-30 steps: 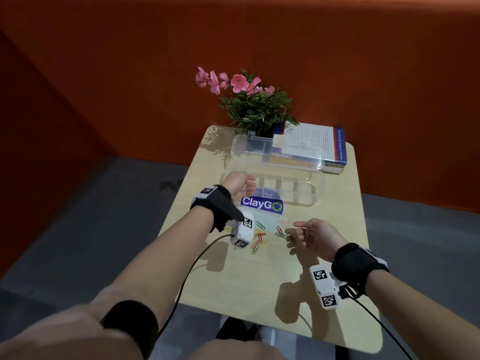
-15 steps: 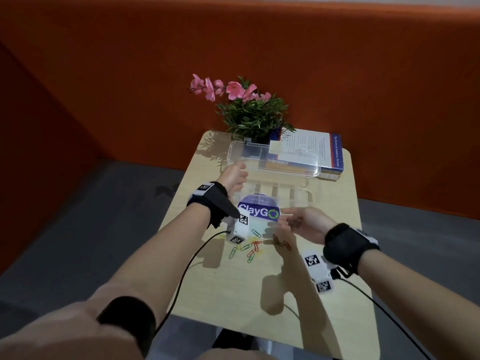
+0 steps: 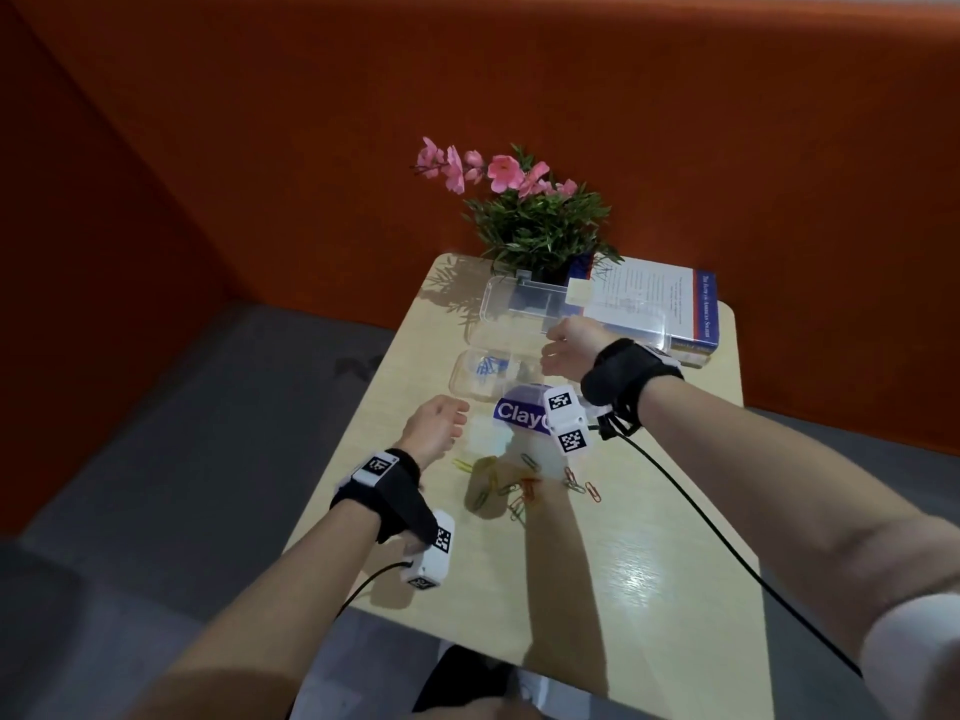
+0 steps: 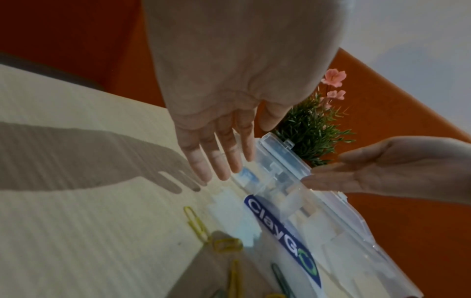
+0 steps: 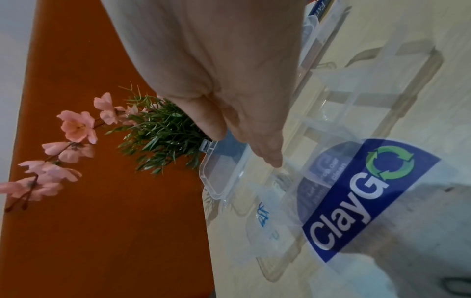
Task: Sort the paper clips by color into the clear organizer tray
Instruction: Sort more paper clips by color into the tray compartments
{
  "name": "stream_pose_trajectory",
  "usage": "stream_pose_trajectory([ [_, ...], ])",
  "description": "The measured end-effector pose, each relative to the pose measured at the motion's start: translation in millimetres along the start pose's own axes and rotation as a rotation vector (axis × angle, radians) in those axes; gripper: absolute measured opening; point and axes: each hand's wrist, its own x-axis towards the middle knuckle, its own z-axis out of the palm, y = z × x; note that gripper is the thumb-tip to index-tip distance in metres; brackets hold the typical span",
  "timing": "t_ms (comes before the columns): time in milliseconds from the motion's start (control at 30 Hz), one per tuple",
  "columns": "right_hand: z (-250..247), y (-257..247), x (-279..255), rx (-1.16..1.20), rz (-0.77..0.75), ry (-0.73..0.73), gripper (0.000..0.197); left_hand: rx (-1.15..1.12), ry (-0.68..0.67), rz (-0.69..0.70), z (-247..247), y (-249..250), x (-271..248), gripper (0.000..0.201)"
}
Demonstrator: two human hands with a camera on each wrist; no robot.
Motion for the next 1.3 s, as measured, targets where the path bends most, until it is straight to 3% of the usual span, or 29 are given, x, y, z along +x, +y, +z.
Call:
stream_pose_trajectory([
  [100, -3, 4, -9, -0.035, -0.086, 0.016, 0.044, 0.087, -0.007, 0.043, 1, -7, 3, 0.022],
  [200, -14, 15, -29, -0.122, -0.170, -0.017, 0.026, 0.190, 0.027, 0.089, 4, -10, 5, 0.017],
  [367, -36, 72, -51, -0.467, -0.123, -0.038, 0.010, 0.484, 0.046, 0.154, 11, -11, -4, 0.021],
  [500, -41, 118, -49, -0.900, -0.207, 0.170, 0.013, 0.617, -0.001, 0.225, 19, -19, -10, 0.019],
  [667, -13, 130, -37, -0.992, -0.336, 0.216, 0.013, 0.764, 0.013, 0.299, 27, -27, -12, 0.015],
  [900, 14, 131, -28, -1.244, -0.425, 0.081, 0.017, 0.954, 0.114, 0.256, 20, -33, -9, 0.021],
  [1067, 6, 136, -27, -1.418, -0.425, 0.046, 0.020, 0.939, 0.049, 0.195, 16, -36, -8, 0.023],
  [1300, 2, 133, -31, -1.541, -0.328, -0.017, 0.021, 0.976, -0.033, 0.248, 10, -26, -5, 0.018],
])
